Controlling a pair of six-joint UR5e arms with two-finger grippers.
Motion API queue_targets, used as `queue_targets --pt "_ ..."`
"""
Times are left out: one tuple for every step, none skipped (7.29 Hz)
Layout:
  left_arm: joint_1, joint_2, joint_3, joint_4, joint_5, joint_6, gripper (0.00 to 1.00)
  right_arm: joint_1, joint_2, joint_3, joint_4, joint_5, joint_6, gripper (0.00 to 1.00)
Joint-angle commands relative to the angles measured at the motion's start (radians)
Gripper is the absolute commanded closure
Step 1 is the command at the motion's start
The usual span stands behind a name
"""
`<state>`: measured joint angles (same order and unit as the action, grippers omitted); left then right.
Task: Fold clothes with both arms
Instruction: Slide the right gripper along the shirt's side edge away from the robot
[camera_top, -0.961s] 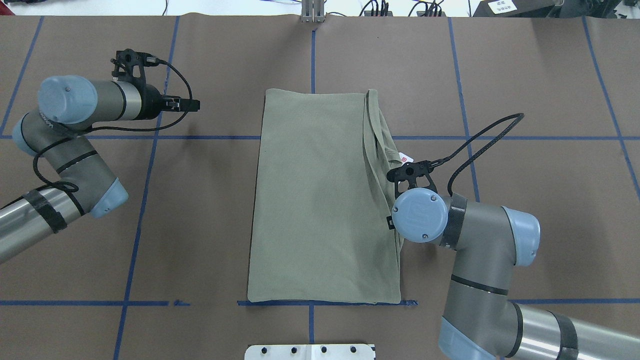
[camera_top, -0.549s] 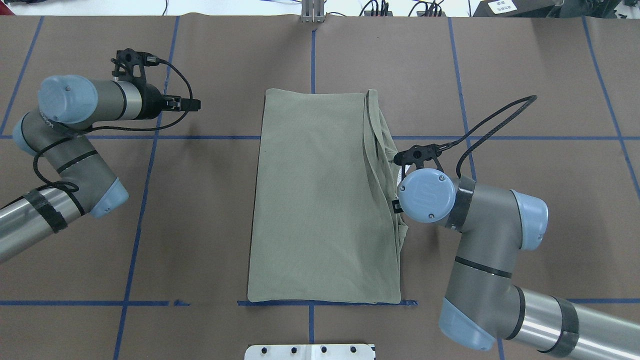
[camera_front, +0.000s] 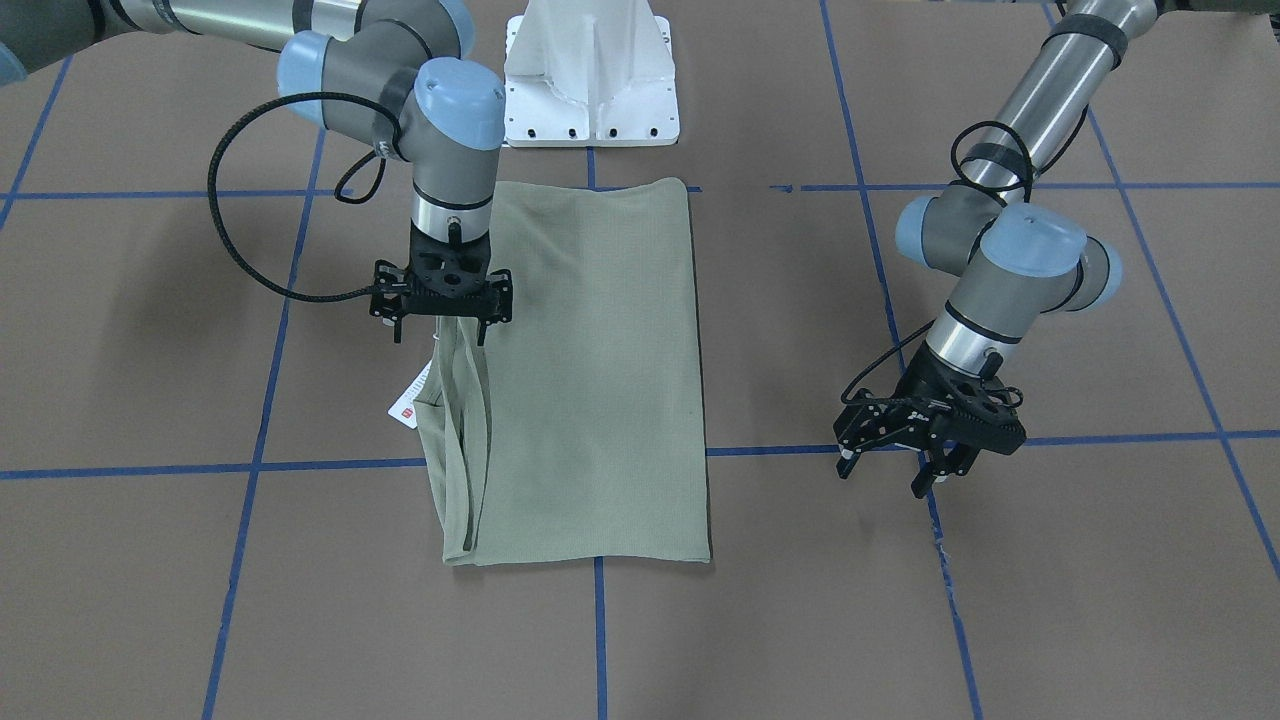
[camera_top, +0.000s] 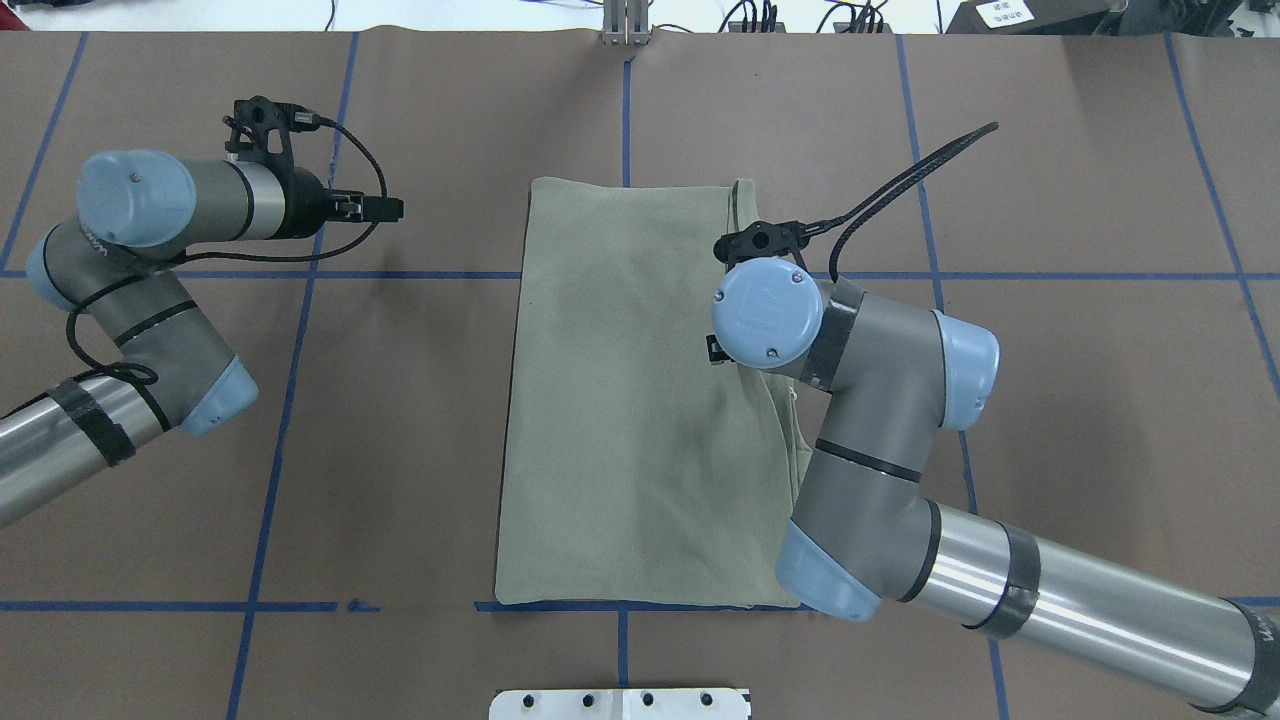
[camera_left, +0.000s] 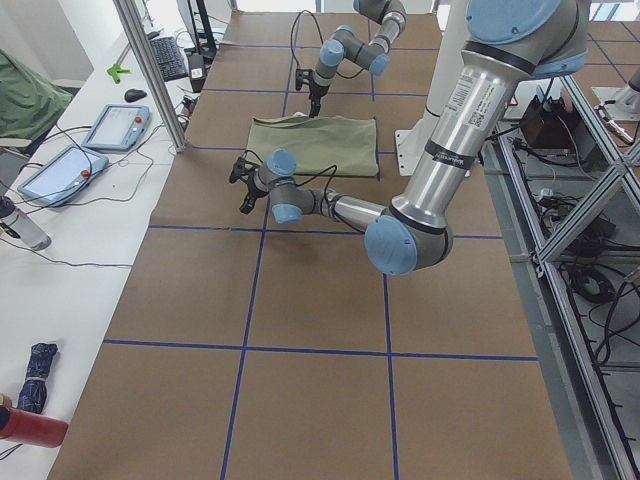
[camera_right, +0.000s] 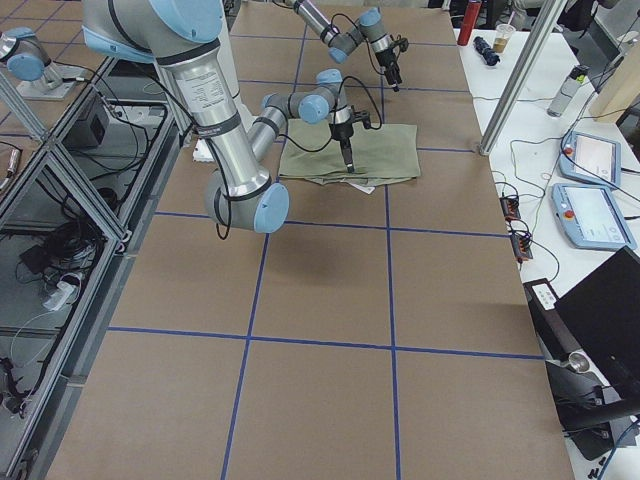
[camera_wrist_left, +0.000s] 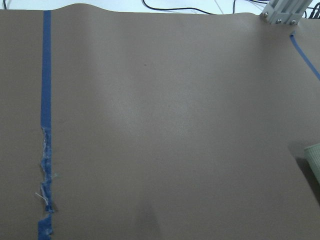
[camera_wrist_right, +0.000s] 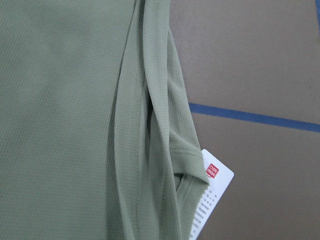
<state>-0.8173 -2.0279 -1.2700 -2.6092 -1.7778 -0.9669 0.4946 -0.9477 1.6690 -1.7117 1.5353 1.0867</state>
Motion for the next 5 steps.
queue_targets --pt "0.004 0.0 0.0 0.0 0.0 -0.001 0.0 0.007 0.017 -0.122 0.102 -0.003 -0.005 0.0" --pt "0.006 0.0 0.001 0.0 0.0 0.0 0.0 0.007 0.017 -0.123 0.098 -0.001 -0.005 0.0" --pt "0.006 0.0 0.003 -0.002 0.0 0.0 0.0 0.015 0.017 -0.123 0.09 0.002 -0.01 0.0" --pt "0.006 0.0 0.003 -0.003 0.0 0.002 0.0 0.033 0.007 -0.12 0.09 0.002 -0.054 0.0" --pt "0.007 0.0 0.004 -0.006 0.0 0.002 0.0 0.05 -0.014 -0.118 0.089 0.003 -0.066 0.0"
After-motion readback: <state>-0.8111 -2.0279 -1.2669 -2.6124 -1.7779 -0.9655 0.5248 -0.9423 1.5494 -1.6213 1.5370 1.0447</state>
